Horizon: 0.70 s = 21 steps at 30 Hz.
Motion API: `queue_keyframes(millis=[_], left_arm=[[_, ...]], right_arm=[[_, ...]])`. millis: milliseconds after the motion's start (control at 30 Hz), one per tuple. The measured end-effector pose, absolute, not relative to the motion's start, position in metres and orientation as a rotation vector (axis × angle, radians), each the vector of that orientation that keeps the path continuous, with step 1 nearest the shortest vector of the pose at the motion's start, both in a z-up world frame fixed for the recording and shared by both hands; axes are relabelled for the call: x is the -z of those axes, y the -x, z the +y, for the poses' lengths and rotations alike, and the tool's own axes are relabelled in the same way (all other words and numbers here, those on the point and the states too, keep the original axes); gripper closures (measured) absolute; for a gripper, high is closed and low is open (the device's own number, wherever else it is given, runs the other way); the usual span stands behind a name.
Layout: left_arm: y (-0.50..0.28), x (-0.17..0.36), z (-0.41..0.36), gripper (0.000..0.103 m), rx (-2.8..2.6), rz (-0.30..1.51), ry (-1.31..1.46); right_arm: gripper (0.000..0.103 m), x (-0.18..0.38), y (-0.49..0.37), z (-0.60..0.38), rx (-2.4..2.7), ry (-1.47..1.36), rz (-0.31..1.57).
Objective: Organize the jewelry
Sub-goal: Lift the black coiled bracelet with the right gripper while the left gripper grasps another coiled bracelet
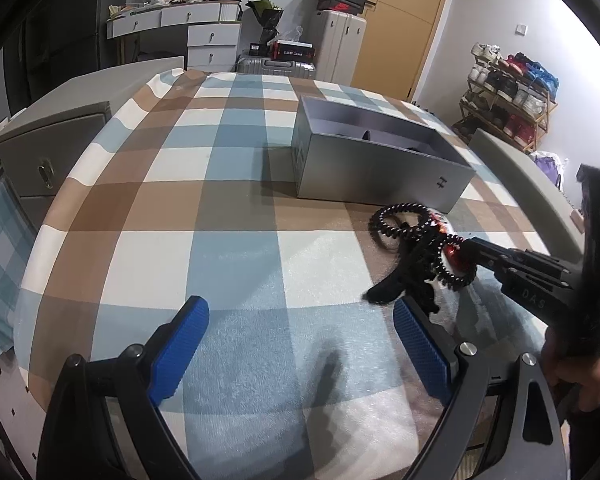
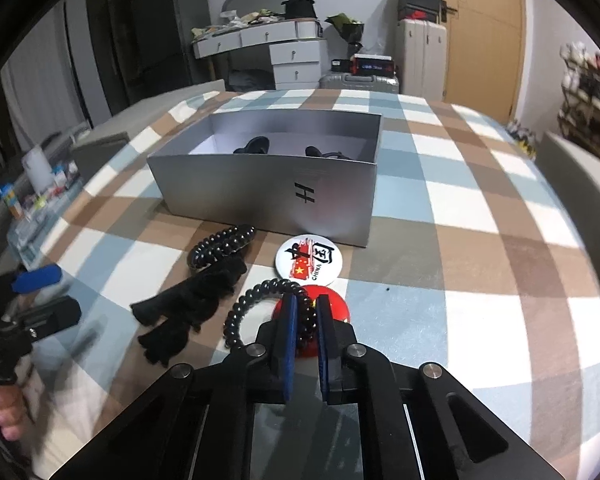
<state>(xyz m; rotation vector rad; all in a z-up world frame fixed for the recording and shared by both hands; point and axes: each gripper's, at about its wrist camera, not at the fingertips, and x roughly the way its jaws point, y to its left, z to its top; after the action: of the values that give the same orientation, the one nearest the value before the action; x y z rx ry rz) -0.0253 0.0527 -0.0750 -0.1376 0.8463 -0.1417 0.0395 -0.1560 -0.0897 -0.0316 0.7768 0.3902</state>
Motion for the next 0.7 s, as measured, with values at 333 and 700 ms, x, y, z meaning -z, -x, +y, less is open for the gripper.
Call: queue_keyframes(millis=[333,700], left_arm=[[0.022,0.064,0.045,0.012,0.159,0.85,0.145],[-0.037,0.068,0.013,0.012,0.34,0.939,0.254]], right_arm=[[0.095,0.073,-0.027,-0.185,-0.387,-0.065,0.701],[0.095,0.063,-0.021,-0.213,-0.409,-0.138,0.629]])
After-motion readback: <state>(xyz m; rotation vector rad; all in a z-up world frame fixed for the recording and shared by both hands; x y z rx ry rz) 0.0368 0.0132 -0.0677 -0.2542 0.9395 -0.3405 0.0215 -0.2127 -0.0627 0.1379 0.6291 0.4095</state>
